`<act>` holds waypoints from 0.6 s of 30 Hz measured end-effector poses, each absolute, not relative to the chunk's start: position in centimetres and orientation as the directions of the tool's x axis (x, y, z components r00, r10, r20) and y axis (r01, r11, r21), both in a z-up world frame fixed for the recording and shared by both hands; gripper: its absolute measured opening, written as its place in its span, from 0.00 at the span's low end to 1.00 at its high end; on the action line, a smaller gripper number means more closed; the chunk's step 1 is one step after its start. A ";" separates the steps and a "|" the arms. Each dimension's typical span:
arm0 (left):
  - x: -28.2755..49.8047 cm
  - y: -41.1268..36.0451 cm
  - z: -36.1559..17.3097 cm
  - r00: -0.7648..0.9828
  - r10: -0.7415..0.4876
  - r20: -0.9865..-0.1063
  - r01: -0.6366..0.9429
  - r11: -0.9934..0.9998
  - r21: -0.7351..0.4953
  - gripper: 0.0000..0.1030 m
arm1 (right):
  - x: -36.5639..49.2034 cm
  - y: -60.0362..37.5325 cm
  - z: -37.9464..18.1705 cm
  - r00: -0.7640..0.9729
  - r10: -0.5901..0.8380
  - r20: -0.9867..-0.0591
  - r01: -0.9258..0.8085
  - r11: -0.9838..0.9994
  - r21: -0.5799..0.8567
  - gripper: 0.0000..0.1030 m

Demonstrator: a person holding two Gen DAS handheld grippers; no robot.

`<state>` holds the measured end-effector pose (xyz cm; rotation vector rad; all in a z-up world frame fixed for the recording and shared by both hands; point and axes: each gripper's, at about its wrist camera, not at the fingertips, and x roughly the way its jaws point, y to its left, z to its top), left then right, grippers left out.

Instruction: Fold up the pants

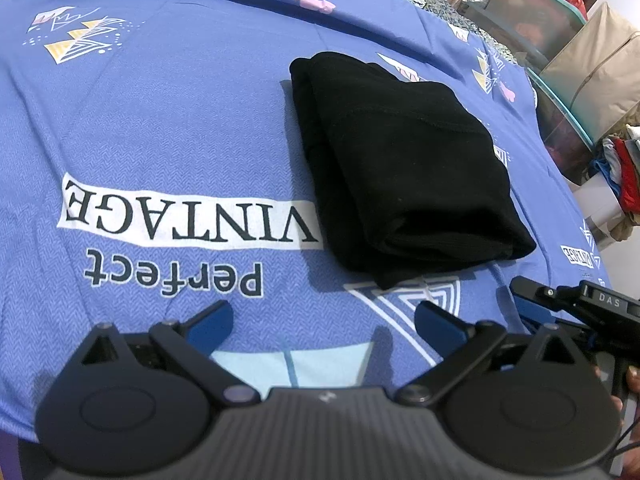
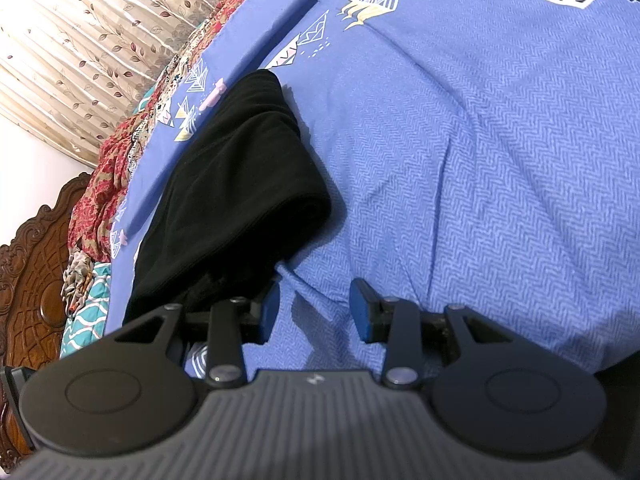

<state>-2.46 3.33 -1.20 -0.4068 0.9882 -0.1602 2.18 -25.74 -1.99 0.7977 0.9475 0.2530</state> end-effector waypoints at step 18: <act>-2.5 3.4 -1.1 0.548 -0.321 -0.772 -0.052 0.908 -0.415 1.00 | 2.1 -25.8 -1.9 0.580 0.519 -0.628 0.140 0.695 0.705 0.40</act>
